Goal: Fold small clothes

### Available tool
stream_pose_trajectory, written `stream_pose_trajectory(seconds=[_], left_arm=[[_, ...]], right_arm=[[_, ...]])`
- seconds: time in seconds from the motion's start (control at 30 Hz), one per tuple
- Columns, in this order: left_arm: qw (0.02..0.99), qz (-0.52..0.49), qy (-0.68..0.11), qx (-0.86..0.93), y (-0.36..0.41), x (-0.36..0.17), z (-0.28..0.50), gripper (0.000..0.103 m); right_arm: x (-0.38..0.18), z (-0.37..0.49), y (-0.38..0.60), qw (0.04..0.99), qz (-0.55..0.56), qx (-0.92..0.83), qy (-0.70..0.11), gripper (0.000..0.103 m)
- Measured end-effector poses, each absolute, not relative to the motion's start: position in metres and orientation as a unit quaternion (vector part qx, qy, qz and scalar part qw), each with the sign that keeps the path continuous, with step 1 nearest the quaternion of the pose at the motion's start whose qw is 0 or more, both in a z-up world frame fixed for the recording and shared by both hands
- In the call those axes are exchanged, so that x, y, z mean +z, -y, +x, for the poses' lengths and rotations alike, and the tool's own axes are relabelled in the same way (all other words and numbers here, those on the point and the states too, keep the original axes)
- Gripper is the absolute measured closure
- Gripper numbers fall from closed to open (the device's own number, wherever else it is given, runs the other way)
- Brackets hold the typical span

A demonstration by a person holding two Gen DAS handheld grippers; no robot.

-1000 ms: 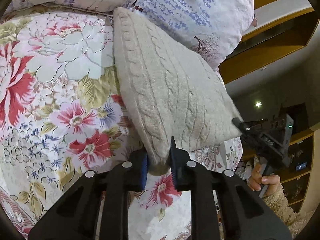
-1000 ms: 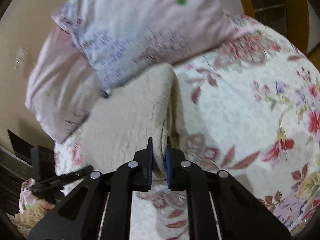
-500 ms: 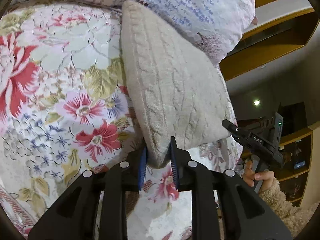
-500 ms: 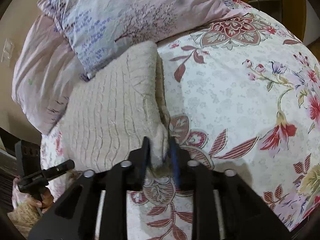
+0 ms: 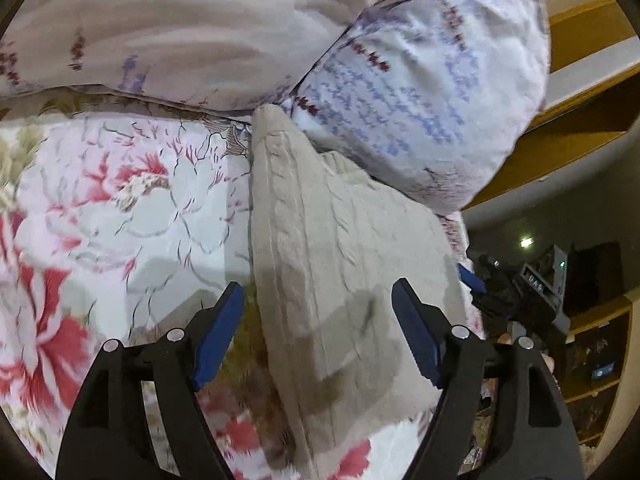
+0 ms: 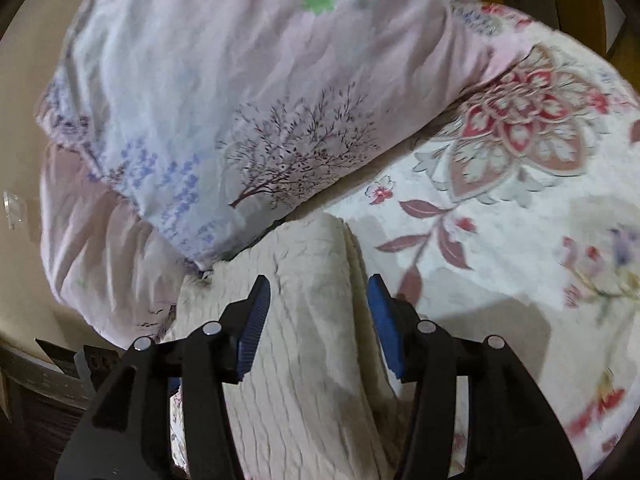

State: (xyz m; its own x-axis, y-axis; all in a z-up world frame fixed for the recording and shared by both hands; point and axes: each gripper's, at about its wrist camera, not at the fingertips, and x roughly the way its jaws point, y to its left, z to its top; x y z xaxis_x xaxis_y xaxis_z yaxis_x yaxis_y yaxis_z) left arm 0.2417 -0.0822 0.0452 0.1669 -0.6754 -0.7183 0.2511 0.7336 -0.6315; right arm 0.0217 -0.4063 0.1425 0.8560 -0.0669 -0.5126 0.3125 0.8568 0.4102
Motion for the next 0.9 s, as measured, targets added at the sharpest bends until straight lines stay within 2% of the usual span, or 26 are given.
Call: stream_pose_trajectory(seconds=[0.07, 0.1, 0.13, 0.17, 0.37, 0.5, 0.57, 0.67, 0.77, 0.87, 0.9], left_arm=[[0.738, -0.183, -0.573, -0.308, 0.086, 0.040, 0.247, 0.027], [0.735, -0.186, -0.575, -0.307, 0.087, 0.037, 0.249, 0.027], [0.734, -0.189, -0.575, -0.308, 0.089, 0.036, 0.252, 0.027], [0.734, -0.190, -0.575, -0.309, 0.091, 0.036, 0.253, 0.027], [0.739, -0.179, -0.567, -0.317, 0.098, 0.040, 0.262, 0.027], [0.737, -0.166, -0.576, -0.313, 0.103, 0.035, 0.263, 0.027], [0.738, -0.159, -0.578, -0.311, 0.107, 0.033, 0.264, 0.030], [0.741, -0.138, -0.581, -0.306, 0.114, 0.030, 0.264, 0.040], [0.751, -0.115, -0.578, -0.297, 0.123, 0.030, 0.262, 0.040], [0.762, -0.087, -0.570, -0.294, 0.130, 0.033, 0.261, 0.036], [0.764, -0.085, -0.569, -0.293, 0.131, 0.034, 0.261, 0.034]], right_arm=[[0.139, 0.037, 0.408, 0.926, 0.246, -0.108, -0.264, 0.052], [0.137, 0.043, 0.408, 0.924, 0.244, -0.110, -0.272, 0.061], [0.135, 0.045, 0.407, 0.925, 0.243, -0.106, -0.274, 0.086], [0.135, 0.047, 0.404, 0.927, 0.238, -0.096, -0.272, 0.093], [0.154, 0.035, 0.387, 0.953, 0.179, -0.105, -0.219, 0.095], [0.135, 0.042, 0.396, 0.941, 0.171, -0.148, -0.251, 0.095], [0.131, 0.047, 0.394, 0.939, 0.162, -0.161, -0.256, 0.095], [0.126, 0.060, 0.383, 0.935, 0.118, -0.188, -0.275, 0.095], [0.123, 0.074, 0.374, 0.930, 0.078, -0.212, -0.291, 0.094], [0.123, 0.082, 0.368, 0.926, 0.062, -0.222, -0.298, 0.086], [0.124, 0.083, 0.366, 0.926, 0.060, -0.226, -0.296, 0.077]])
